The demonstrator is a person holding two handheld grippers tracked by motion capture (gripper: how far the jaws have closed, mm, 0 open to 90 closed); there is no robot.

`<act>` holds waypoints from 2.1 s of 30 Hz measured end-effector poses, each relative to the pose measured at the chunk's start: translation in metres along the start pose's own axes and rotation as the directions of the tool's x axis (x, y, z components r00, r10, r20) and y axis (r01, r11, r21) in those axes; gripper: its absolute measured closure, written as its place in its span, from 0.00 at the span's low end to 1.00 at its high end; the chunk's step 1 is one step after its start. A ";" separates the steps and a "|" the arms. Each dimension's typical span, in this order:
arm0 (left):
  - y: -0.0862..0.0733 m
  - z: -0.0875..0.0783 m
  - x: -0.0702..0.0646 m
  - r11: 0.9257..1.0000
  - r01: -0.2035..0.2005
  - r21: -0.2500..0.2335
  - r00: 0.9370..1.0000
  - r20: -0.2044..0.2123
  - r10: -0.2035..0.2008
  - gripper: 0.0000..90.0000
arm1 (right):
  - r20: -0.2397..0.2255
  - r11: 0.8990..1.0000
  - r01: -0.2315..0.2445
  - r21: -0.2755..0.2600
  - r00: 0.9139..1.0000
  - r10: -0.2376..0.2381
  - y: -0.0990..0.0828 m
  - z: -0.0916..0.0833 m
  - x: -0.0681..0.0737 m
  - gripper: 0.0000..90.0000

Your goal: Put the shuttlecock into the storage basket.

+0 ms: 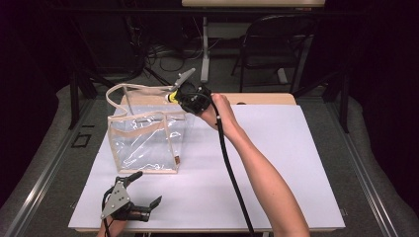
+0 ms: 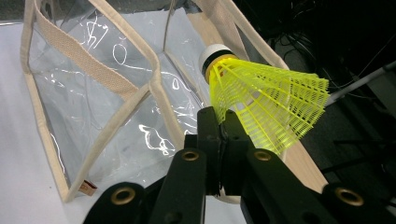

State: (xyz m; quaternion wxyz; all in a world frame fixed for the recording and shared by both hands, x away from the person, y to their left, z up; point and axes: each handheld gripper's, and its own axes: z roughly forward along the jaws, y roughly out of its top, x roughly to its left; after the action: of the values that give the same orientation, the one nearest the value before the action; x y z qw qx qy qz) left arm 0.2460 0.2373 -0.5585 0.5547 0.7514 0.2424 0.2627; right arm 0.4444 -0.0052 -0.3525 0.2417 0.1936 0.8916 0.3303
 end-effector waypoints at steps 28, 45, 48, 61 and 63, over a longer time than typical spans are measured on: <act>0.000 -0.001 0.001 1.000 -0.002 -0.001 1.000 -0.003 0.002 0.00 | -0.016 0.999 -0.038 0.015 0.999 0.038 0.001 0.020 -0.001 0.99; 0.000 -0.001 0.000 1.000 -0.002 -0.002 1.000 -0.002 0.002 0.00 | -0.014 0.998 -0.065 0.005 0.998 0.065 0.002 0.031 0.000 0.99; 0.000 -0.001 0.000 1.000 -0.001 -0.002 1.000 -0.003 0.001 0.00 | -0.015 0.998 -0.066 0.008 0.998 0.067 0.004 0.031 0.000 0.99; 0.000 -0.002 0.001 1.000 -0.003 -0.002 1.000 -0.001 0.003 0.00 | -0.011 0.996 -0.081 -0.024 0.997 0.080 0.005 0.029 0.000 0.76; 0.000 -0.002 0.001 1.000 -0.003 -0.002 1.000 -0.001 0.003 0.00 | -0.007 0.995 -0.092 -0.040 0.996 0.092 0.004 0.025 -0.001 0.65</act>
State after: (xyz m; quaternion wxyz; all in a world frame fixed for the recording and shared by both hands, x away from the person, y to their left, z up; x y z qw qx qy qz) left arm 0.2453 0.2388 -0.5575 0.5549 0.7511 0.2414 0.2641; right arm 0.4597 0.0097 -0.3666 0.2275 0.2288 0.8756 0.3595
